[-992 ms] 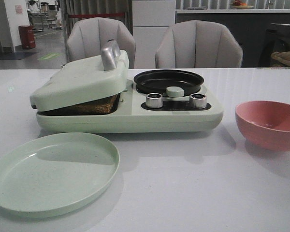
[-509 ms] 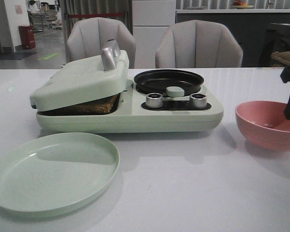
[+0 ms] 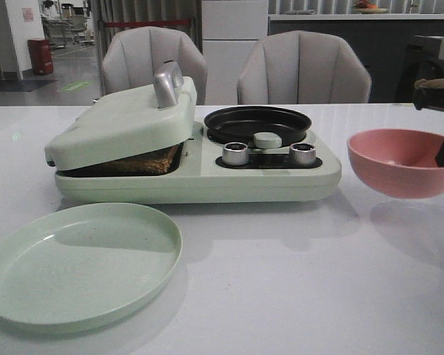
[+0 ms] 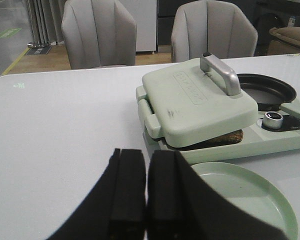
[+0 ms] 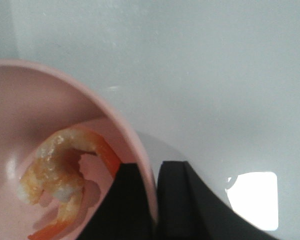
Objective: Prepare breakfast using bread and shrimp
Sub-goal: 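Grasp the rim of the pink bowl with the right gripper, then lift the pink bowl and tip the shrimp into the black frying pan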
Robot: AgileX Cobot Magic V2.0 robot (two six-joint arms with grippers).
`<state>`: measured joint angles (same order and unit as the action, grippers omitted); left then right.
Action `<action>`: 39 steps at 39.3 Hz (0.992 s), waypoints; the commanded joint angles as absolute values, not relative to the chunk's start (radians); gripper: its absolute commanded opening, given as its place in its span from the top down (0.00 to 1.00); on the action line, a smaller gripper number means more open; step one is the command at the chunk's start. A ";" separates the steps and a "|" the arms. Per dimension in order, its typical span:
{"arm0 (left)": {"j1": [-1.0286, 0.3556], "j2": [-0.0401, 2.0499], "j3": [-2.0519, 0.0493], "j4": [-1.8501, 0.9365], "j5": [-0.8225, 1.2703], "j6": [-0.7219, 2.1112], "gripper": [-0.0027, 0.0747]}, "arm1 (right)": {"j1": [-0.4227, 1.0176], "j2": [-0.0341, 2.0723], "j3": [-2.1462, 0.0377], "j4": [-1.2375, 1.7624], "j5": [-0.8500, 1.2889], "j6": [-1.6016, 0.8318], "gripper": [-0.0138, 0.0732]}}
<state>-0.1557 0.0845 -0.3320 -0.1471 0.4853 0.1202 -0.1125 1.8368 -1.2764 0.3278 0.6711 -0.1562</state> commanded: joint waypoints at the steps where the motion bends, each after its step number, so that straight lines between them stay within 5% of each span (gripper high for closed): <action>1: -0.162 0.096 -0.360 -0.160 0.399 0.110 0.82 | -0.115 1.762 -1.374 0.359 0.659 -0.190 0.68; 18: -0.162 0.094 -0.360 -0.160 0.399 0.110 0.82 | 0.019 1.715 -1.519 0.642 0.372 -0.445 0.68; 39: -0.162 0.094 -0.360 -0.160 0.399 0.110 0.82 | 0.308 1.801 -1.358 0.587 -0.510 -0.612 0.68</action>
<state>-0.1557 0.0845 -0.3320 -0.1471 0.4830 0.1202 0.2865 1.8233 -1.3353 0.6411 -0.3363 -0.5981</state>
